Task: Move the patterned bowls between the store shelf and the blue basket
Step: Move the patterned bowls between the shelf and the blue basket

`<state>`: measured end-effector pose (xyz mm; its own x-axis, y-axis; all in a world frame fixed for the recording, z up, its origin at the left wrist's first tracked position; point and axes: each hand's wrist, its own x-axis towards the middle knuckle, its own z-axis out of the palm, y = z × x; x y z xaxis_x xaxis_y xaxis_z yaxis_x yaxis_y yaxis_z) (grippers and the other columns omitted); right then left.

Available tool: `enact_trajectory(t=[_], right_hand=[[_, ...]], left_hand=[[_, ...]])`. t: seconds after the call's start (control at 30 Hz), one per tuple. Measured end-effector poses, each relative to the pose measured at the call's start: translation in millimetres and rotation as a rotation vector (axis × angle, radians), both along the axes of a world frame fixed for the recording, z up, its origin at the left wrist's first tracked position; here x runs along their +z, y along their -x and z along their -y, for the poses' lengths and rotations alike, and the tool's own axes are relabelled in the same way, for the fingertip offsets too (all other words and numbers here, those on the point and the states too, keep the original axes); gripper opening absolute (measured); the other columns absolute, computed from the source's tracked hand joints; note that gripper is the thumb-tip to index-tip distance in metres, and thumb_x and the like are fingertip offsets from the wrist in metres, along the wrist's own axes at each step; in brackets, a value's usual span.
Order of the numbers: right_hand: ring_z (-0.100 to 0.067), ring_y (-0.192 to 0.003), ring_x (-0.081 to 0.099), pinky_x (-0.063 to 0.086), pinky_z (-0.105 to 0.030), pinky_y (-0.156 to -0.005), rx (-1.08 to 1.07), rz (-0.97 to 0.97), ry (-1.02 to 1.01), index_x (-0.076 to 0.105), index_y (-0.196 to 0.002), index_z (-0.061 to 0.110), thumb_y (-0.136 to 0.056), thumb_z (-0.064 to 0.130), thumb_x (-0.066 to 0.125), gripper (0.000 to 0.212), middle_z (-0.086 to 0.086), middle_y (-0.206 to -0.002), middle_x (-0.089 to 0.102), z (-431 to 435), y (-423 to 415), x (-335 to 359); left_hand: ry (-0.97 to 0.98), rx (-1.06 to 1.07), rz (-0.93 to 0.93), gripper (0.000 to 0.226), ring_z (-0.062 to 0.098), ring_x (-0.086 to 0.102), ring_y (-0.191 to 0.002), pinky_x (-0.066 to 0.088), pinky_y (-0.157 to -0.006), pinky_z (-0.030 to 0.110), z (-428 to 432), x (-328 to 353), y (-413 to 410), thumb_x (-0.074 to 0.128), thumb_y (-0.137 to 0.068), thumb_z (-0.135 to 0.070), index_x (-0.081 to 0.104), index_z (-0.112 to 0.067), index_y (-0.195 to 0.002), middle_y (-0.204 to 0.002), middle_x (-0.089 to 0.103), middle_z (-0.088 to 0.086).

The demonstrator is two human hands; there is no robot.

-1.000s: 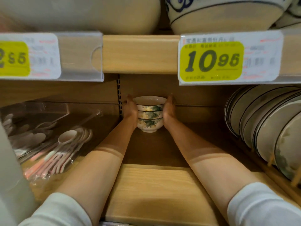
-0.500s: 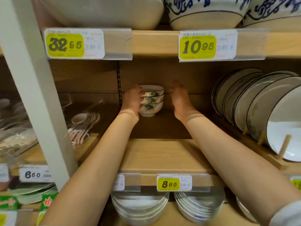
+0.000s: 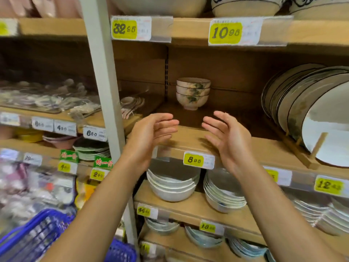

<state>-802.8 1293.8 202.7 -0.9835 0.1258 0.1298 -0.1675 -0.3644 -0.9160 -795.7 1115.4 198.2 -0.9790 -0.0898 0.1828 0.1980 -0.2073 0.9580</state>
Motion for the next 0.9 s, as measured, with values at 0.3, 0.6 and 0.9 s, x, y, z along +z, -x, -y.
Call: enact_trajectory(t=[0.3,0.6,0.9], right_hand=[[-0.023,-0.099,0.071,0.051,-0.038,-0.091,0.356,0.181,0.037,0.064,-0.108,0.005,-0.101,0.019,0.04,0.028,-0.013,-0.101,0.074,37.1,-82.9,-74.9],[-0.026,-0.093,0.071,0.054,-0.035,-0.085,0.635,0.308,-0.121,0.067,-0.101,0.004,-0.097,0.013,0.045,0.024,-0.016,-0.097,0.074,139.0,-133.8,-139.9],[-0.018,-0.075,0.068,0.049,-0.029,-0.072,0.66,0.467,-0.389,0.067,-0.092,0.009,-0.095,0.013,0.049,0.019,-0.008,-0.084,0.073,266.6,-168.8,-213.0]], left_hand=[[-0.167,0.389,0.13,0.028,0.017,0.073,-0.078,0.057,-0.076,0.026,48.1,-70.4,-148.9,0.039,-0.095,-0.012,0.066,-0.009,-0.091,-0.083,0.076,0.008],[-0.196,0.693,0.276,0.024,0.018,0.072,-0.074,0.054,-0.075,0.032,143.9,-113.1,-239.4,0.045,-0.092,-0.011,0.069,-0.005,-0.093,-0.087,0.076,0.013],[-0.203,0.727,0.454,0.021,0.021,0.067,-0.069,0.054,-0.067,0.027,259.9,-154.9,-287.7,0.047,-0.091,-0.008,0.068,-0.004,-0.088,-0.08,0.075,0.01]])
